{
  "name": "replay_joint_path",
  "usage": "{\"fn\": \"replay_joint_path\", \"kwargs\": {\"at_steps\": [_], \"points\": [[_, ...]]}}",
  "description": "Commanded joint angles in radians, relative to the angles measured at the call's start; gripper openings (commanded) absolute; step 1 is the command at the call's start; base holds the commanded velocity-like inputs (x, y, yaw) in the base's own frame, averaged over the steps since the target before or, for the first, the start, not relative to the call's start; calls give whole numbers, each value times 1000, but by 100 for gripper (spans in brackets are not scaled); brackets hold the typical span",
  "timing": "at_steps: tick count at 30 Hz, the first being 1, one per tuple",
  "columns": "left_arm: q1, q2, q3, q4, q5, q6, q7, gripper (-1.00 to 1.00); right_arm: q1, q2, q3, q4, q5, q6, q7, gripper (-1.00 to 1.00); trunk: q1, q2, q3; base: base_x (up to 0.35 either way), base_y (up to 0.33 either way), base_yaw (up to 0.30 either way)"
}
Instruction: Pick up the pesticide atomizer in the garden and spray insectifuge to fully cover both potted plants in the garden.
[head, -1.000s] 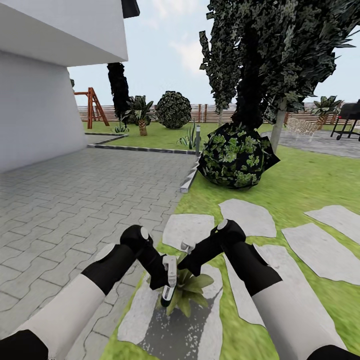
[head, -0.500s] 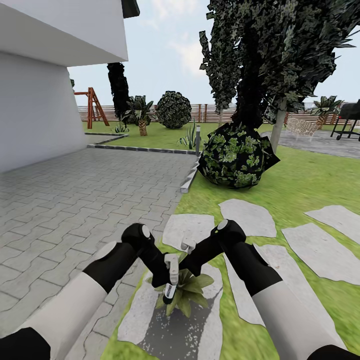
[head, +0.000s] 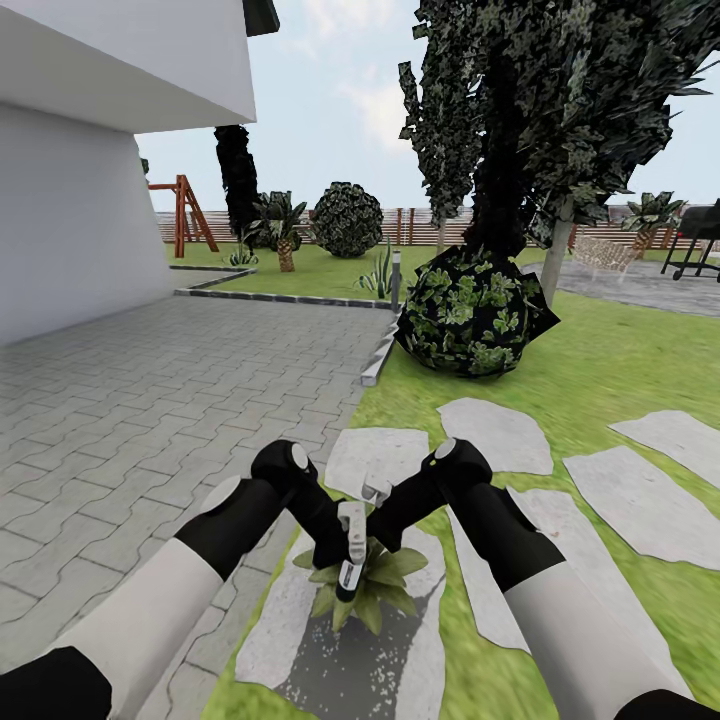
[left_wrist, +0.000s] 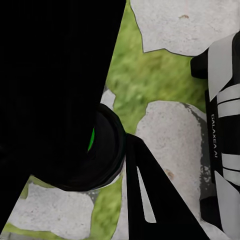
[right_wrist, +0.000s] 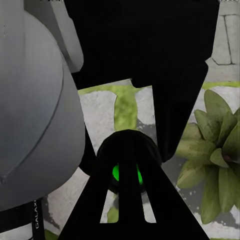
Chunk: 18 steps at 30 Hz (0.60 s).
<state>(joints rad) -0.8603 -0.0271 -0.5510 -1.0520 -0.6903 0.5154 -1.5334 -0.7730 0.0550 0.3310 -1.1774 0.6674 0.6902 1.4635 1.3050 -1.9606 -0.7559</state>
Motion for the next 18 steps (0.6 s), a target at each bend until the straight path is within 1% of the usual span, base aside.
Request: {"fn": "replay_joint_path", "kwargs": {"at_steps": [1,18], "points": [[-2,0,1,-4,-8,11,-7,-100,0,0,0,4,8,10,7,-100,0,0,-1,0,0,0],[-2,4,2,-3,-8,9,-8,-100,0,0,0,4,8,10,8,-100,0,0,-1,0,0,0]]}}
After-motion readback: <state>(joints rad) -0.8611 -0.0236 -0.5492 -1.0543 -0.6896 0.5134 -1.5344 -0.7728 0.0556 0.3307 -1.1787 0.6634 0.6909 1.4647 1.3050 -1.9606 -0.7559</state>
